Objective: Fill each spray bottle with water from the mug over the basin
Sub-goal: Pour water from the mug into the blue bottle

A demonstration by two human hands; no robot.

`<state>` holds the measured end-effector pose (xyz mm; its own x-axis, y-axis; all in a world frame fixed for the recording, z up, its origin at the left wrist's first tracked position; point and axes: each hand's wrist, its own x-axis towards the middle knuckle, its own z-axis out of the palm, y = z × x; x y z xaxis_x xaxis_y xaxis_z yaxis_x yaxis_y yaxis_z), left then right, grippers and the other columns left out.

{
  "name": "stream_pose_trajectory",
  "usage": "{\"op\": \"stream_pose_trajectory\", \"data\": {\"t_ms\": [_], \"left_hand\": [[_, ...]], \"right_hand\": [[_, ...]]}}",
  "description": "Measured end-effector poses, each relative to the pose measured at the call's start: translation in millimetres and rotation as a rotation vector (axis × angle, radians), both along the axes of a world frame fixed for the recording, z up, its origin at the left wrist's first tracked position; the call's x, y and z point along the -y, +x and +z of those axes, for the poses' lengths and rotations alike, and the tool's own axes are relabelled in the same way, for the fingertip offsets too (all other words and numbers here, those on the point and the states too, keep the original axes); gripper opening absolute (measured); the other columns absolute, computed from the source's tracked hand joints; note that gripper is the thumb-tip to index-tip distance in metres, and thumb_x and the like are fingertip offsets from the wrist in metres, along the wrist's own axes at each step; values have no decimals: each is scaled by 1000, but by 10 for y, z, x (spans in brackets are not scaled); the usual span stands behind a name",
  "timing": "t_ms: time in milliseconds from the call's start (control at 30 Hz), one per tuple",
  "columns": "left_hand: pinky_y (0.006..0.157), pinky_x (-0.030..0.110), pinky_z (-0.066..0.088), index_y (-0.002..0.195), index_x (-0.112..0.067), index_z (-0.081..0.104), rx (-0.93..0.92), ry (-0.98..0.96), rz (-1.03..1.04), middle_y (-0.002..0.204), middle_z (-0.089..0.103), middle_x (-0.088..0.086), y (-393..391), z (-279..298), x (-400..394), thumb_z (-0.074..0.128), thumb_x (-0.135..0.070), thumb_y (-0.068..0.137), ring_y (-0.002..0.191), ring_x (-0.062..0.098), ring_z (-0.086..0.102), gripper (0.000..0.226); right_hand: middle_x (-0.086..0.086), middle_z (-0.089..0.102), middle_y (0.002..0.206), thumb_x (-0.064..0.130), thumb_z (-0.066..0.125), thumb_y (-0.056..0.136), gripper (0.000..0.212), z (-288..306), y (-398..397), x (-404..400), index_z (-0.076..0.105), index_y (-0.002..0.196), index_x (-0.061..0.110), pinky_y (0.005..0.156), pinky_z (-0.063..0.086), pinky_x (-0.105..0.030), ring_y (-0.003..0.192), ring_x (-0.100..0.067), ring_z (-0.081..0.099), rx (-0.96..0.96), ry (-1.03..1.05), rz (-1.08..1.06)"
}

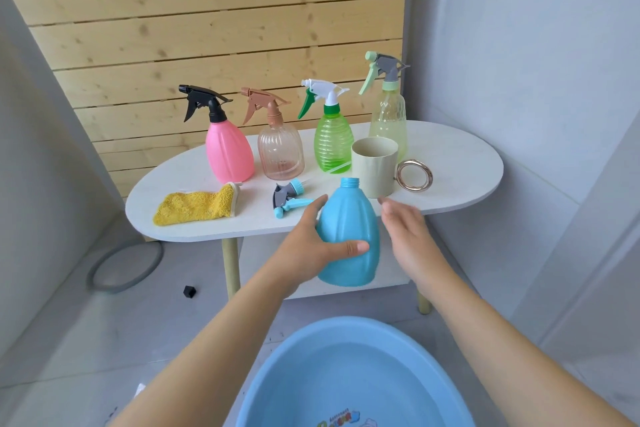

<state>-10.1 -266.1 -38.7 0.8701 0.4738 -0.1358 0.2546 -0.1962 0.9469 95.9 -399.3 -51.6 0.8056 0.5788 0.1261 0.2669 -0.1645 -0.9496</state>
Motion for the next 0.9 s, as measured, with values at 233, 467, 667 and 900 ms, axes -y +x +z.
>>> {"op": "stream_pose_trajectory", "data": {"t_ms": [233, 467, 667, 900], "left_hand": [[90, 37, 51, 133, -33, 39, 46, 123, 193, 128, 48, -3, 123, 12, 85, 83, -54, 40, 111, 16, 53, 106], [75, 26, 48, 133, -31, 33, 131, 81, 239, 120, 51, -8, 202, 20, 149, 87, -35, 62, 107, 15, 54, 89], [65, 20, 46, 125, -34, 30, 148, 49, 245, 116, 49, -9, 150, -5, 205, 85, -30, 66, 102, 14, 53, 81], [71, 22, 50, 123, -36, 30, 154, 37, 279, 113, 49, -14, -186, -70, 320, 85, -29, 66, 100, 10, 54, 80]], "right_hand": [[-8, 40, 135, 26, 55, 92, 38, 188, 588, -245, 53, 128, 14, 100, 26, -30, 123, -30, 35, 383, -100, -453], [-14, 47, 132, 30, 47, 97, 43, 126, 854, -418, 42, 135, 10, 98, 34, -38, 121, -33, 42, 380, -323, -398], [-12, 56, 107, 35, 43, 98, 36, 190, 818, -419, 50, 109, 2, 73, 37, -31, 97, -30, 52, 169, -162, -426], [-2, 36, 57, 53, 45, 93, 57, 377, 570, -88, 33, 57, 11, 49, 23, -30, 57, -21, 38, 20, -228, -352]]}}
